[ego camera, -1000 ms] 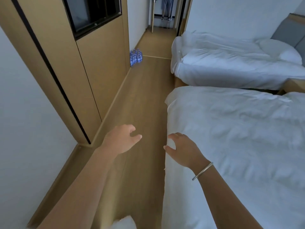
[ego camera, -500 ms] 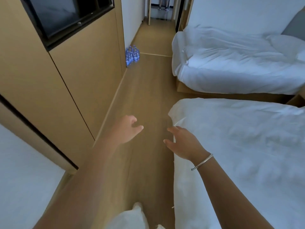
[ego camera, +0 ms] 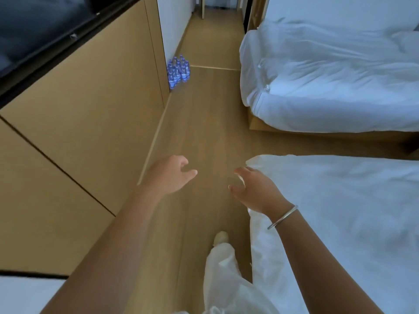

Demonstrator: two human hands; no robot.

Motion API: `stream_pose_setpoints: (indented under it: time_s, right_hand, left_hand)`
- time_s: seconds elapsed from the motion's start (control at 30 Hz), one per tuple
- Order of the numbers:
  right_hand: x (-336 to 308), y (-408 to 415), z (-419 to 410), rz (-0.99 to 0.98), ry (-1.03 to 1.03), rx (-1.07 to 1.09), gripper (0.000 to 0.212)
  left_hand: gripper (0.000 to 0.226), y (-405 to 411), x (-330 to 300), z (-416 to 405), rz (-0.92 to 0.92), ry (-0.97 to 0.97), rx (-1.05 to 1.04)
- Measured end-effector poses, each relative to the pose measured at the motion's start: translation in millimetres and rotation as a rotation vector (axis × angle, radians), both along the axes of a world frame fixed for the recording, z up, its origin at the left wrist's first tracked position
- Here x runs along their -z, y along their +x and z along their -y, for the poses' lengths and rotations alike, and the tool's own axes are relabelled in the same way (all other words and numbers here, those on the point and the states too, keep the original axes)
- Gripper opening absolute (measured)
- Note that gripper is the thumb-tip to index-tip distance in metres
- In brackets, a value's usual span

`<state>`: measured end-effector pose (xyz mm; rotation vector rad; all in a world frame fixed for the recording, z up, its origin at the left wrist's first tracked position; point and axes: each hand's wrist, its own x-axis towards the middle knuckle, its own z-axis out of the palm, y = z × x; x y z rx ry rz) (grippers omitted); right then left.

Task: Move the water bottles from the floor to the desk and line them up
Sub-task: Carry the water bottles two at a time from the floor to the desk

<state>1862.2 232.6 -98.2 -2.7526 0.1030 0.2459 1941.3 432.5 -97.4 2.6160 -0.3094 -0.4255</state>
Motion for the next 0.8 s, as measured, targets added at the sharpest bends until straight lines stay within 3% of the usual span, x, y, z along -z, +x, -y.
stream_pose_setpoints:
  time_s: [0.37,0.8]
  right_hand:
    - [-5,263,103,-0.011,-0.031,-0.056,0.050]
    - [7,548,142,0.008,-0.036,-0.109,0.050]
  left_hand:
    - [0.051,254,-16,99,0.030,-0.012,-0.068]
    - [0.049,524,-1,132,0.029,0.000,-0.117]
